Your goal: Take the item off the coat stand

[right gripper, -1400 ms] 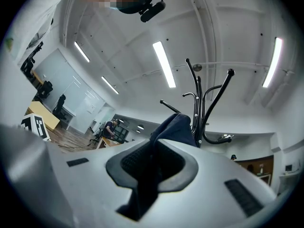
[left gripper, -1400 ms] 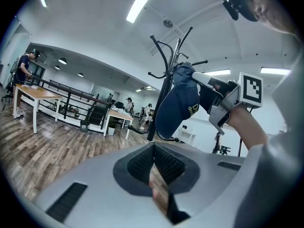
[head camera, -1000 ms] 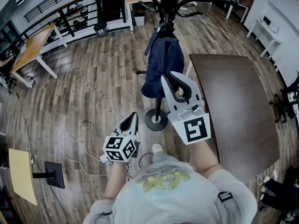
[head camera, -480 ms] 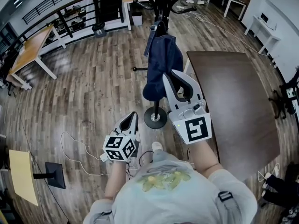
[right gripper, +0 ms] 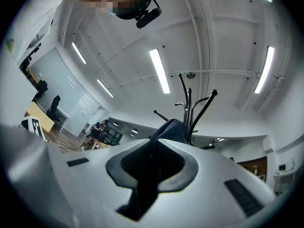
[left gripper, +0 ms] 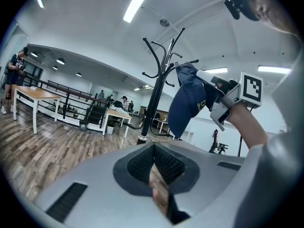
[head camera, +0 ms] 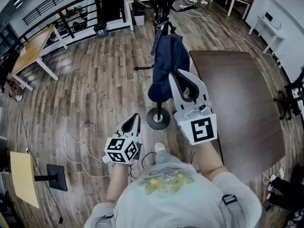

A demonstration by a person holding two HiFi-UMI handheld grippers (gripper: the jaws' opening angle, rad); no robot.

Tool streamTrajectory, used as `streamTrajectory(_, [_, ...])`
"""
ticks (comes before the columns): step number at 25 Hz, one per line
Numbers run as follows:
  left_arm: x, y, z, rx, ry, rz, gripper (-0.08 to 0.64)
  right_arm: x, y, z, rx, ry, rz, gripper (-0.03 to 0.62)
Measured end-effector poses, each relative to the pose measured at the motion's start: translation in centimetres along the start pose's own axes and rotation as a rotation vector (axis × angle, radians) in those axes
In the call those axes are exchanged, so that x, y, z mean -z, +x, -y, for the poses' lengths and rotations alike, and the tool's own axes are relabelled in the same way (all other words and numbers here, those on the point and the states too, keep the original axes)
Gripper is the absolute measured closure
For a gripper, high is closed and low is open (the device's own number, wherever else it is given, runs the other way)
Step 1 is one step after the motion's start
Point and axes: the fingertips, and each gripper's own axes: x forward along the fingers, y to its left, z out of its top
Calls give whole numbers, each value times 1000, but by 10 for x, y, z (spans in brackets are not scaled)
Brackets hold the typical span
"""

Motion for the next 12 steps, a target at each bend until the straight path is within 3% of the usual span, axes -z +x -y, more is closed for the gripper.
streamTrajectory(12, [5,-5,9,4,1,-12,545,29,-27,0,-25,6,-69,540])
